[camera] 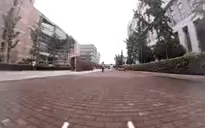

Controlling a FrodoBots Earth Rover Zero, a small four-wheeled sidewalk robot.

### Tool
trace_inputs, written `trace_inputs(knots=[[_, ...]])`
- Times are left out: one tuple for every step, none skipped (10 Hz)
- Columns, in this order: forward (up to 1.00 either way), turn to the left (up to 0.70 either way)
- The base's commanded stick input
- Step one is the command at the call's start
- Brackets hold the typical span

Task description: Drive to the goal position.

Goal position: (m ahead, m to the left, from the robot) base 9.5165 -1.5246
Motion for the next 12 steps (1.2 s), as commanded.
trace_inputs(knots=[[0.45,-0.27],[0.45,-0.27],[0.45,-0.27],[0.45,-0.27],[0.45,0.00],[0.45,0.00],[0.45,0.00],[0.45,0.00],[0.45,0.00],[0.45,0.00],[0.45,0.00],[0.45,0.00]])
